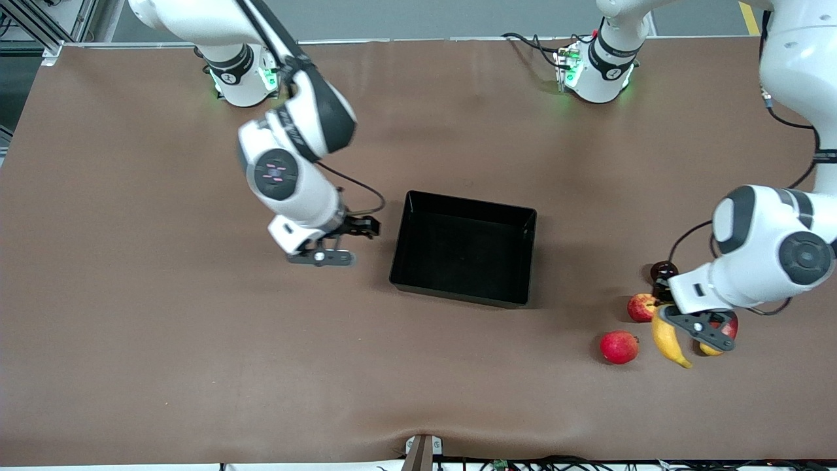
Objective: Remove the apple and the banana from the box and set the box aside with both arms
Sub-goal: 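Place the banana beside the apples while the right gripper reaches the tray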
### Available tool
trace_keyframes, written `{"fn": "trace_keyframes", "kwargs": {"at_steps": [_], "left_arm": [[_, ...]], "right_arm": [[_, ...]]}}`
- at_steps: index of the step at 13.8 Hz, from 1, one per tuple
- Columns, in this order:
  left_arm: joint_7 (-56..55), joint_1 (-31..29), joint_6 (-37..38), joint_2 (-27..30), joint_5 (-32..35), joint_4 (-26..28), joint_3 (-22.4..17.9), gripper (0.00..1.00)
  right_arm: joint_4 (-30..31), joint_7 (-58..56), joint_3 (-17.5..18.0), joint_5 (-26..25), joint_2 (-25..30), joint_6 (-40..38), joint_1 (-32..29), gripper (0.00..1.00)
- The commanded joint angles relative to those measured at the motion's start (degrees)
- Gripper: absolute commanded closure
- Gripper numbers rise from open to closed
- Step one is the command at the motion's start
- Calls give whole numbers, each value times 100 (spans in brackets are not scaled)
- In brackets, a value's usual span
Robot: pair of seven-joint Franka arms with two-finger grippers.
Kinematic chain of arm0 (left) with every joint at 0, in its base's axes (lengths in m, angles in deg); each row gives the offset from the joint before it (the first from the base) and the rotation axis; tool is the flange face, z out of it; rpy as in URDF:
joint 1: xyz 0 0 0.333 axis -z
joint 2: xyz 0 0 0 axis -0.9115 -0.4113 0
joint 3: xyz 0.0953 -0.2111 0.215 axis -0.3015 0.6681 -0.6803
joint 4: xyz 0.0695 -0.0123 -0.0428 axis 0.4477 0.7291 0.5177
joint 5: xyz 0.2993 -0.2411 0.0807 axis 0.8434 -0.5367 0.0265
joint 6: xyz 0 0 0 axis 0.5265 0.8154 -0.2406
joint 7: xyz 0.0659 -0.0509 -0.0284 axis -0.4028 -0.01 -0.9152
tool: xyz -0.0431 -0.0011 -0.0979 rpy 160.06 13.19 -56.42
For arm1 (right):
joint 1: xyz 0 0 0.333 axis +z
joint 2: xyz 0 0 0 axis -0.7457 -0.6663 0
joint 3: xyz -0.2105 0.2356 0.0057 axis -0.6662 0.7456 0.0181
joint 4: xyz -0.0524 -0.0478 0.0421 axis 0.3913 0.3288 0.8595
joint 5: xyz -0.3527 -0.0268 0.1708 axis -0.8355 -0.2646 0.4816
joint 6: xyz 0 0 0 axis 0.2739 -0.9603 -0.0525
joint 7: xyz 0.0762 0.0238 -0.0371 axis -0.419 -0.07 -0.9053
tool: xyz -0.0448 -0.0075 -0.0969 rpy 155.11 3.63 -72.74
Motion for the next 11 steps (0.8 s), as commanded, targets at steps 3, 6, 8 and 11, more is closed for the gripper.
{"fn": "trace_keyframes", "kwargs": {"at_steps": [3, 6, 8, 11], "left_arm": [[1128, -241, -388, -737, -45, -603, 41, 100], [1119, -232, -853, -1070, -80, -639, -196, 100], [1032, -241, -969, -1220, -98, -647, -205, 100], [655, -311, -987, -1388, -115, -630, -206, 100]], "right_arm": [[-152, 618, -72, -7, -695, 708, 555, 0], [-152, 697, -72, -7, -995, 1140, 722, 42], [-152, 732, -72, 37, -1013, 1141, 749, 98], [-152, 925, -72, 46, -1040, 1132, 740, 100]]}}
